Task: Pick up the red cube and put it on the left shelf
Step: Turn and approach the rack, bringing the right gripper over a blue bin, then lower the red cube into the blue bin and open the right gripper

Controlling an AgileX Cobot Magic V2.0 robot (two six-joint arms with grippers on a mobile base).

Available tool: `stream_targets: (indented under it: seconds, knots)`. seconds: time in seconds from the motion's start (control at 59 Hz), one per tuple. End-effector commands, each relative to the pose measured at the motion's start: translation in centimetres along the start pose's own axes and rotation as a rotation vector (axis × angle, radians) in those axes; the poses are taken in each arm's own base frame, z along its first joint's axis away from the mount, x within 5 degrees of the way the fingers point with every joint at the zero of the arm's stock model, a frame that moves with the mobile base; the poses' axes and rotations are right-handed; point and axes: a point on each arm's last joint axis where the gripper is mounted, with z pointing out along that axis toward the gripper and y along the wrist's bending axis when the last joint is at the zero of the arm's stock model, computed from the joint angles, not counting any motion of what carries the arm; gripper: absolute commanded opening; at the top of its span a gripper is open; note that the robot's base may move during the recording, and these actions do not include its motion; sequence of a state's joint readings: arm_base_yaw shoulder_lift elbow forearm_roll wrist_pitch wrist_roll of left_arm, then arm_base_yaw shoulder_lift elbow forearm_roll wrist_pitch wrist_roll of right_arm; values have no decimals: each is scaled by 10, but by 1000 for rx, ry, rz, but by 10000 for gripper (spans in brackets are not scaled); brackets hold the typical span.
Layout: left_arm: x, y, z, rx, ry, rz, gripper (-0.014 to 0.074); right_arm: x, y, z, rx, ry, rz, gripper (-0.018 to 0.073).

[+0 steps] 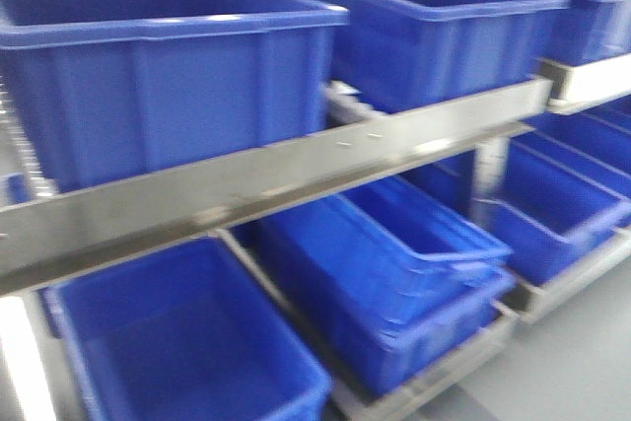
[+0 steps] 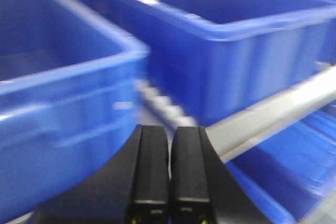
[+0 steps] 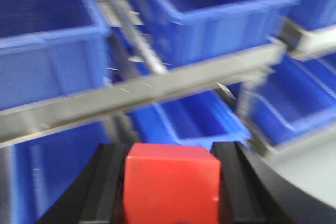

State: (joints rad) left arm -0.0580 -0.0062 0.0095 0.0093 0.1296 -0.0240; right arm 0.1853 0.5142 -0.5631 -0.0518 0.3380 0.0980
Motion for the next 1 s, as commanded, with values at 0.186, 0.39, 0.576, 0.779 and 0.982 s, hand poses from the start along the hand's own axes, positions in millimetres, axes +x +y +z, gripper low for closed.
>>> stream_targets:
  seconds: [0.186,0.39,0.576,0.779,0.982]
  knots:
    - [-1,0,0,6,-80,-4,102,-16,1,-1,-6,-100,-15,56]
    - [-1,0,0,6,-80,-4,102,-16,1,-1,-6,-100,-15,56]
    - [-1,0,0,6,-80,-4,102,-16,1,-1,-6,-100,-15,56]
    - [-1,0,0,6,-80,-4,102,-16,1,-1,-6,-100,-15,56]
    - [-1,0,0,7,-80,-10,102,-16,1,-1,-6,-100,-15,56]
